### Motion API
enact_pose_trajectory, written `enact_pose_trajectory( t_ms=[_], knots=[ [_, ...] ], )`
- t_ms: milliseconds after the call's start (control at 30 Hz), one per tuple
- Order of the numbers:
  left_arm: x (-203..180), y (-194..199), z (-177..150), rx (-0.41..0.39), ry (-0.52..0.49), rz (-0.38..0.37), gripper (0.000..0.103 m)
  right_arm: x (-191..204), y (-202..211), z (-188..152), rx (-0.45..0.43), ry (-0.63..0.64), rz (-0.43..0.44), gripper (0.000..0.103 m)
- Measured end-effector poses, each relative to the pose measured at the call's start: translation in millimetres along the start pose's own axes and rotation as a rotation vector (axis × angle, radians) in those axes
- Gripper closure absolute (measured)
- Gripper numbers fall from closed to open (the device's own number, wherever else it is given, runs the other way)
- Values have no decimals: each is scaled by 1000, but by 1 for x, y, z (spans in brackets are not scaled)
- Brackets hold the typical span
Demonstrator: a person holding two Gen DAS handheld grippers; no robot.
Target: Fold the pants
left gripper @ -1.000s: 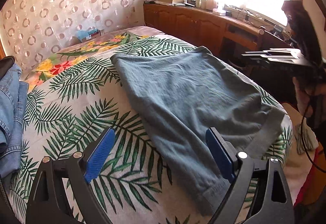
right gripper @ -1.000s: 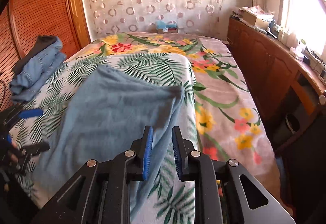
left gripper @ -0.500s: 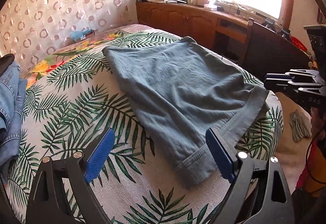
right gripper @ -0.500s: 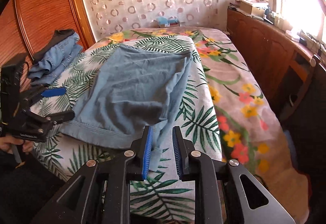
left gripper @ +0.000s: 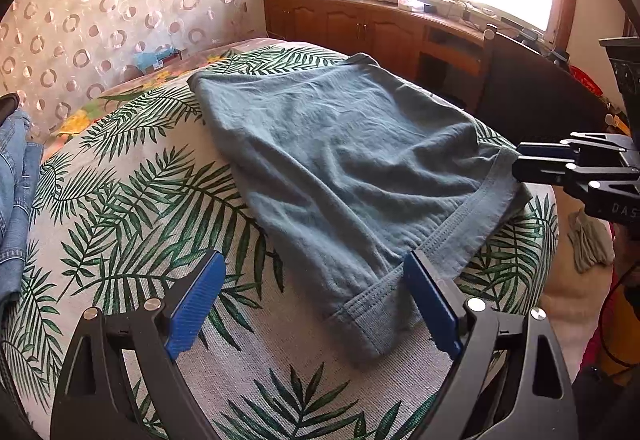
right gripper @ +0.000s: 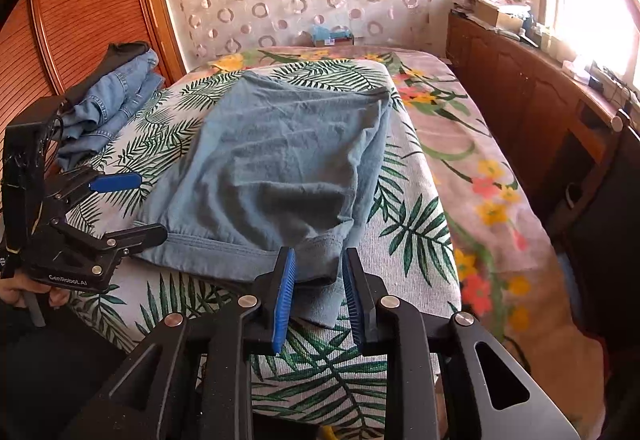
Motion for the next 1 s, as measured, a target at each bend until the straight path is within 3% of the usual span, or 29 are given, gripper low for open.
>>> enact_pose_trajectory(
  t_ms=[133, 167, 200, 367, 800, 1000],
  knots=[
    [-1, -2, -1, 4, 2, -3, 12, 6, 1, 2, -2, 22, 4, 78],
    [0, -2, -1, 4, 3, -5, 12, 6, 2, 2, -4, 25, 5, 81],
    [0, -2, -1, 5, 4, -7, 12, 5, 5, 4, -9, 26, 3, 93],
    [1, -2, -2, 5, 9, -12, 12, 8, 19, 1, -38, 37, 20, 97],
    [3, 4, -6, -1, 14, -21, 12, 2, 6, -15, 42, 1, 11, 96],
    [6, 8, -7, -3, 24, -39, 17, -1, 17, -7, 11, 2, -6, 84]
  ],
)
Point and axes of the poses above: each gripper's, at about its wrist camera, not at the fingertips, and y roughly against the way its jaws point, x to its left, z to its top, the point moved 7 cm from there along -y, roughly the way its jaws point, and after that the axes turned 13 degrees about x, right-handed, at the moved point
